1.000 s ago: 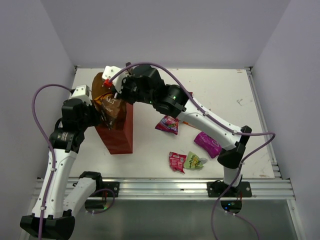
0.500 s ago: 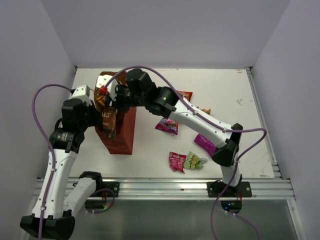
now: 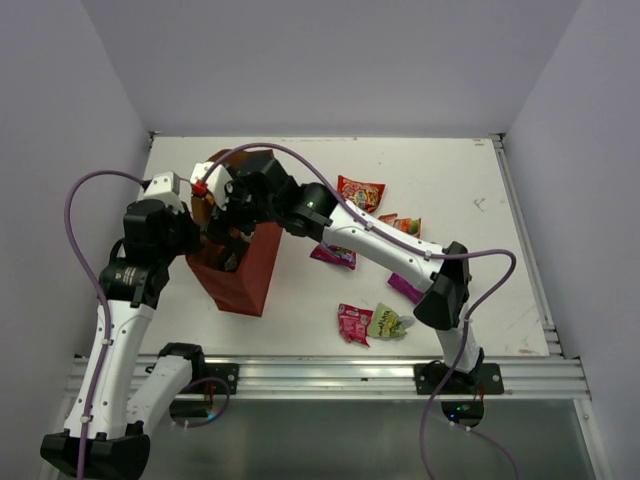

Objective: Place the snacks into the paper bag

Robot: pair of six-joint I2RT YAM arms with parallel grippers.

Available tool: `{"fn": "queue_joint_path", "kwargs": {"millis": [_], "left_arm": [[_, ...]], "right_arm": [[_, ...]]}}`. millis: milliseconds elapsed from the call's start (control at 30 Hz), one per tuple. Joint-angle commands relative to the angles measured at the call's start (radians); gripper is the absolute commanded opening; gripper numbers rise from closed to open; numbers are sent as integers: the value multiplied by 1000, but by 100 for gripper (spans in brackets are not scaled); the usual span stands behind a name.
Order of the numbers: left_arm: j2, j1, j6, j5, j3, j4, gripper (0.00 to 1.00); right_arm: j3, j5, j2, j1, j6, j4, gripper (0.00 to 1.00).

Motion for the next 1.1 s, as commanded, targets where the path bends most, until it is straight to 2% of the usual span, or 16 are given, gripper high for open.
{"fn": "queue_joint_path", "kwargs": {"millis": [0,233,367,433,467,500,533,567,600,667,700,767,900,1067], "left_arm": [[-8,-7,24,13,-7,42,0],[1,-7,18,10,9,43,0],[4,-7,7,13,-2,59,0],[12,-7,1,13,-13,69,0],[17,-7,0,37,-20,77,0],[21,-7,-5,47,-22,89,0],[24,-7,-5,51,-25,94,0],[29,-7,-5,55,-25,98,0],[38,-7,-6,59,-25,102,0],[46,-7,-6,59,-23,111,0],[46,-7,-5,58,-25,112,0],[54,-7,-6,59,-25,120,0],[72,-7,-5,77,-28,135,0],[80,-10,-6,82,-27,138,0]], "right_arm": [[44,208,-38,-3,-43,30,99],[208,546,-128,-52,-40,-7,99],[219,715,-222,-66,-72,-56,99],[190,718,-261,-118,35,-157,99],[154,676,-280,-222,105,-220,99],[34,554,-341,-343,246,-230,99],[-57,513,-375,-393,311,-219,99],[-155,508,-418,-423,346,-195,99],[-339,519,-453,-442,383,-129,99],[-488,598,-536,-465,415,-83,99],[-589,604,-552,-479,489,-90,99],[-666,601,-570,-520,558,-124,99],[-800,644,-535,-523,652,-188,97],[-849,723,-487,-522,768,-328,95]]}}
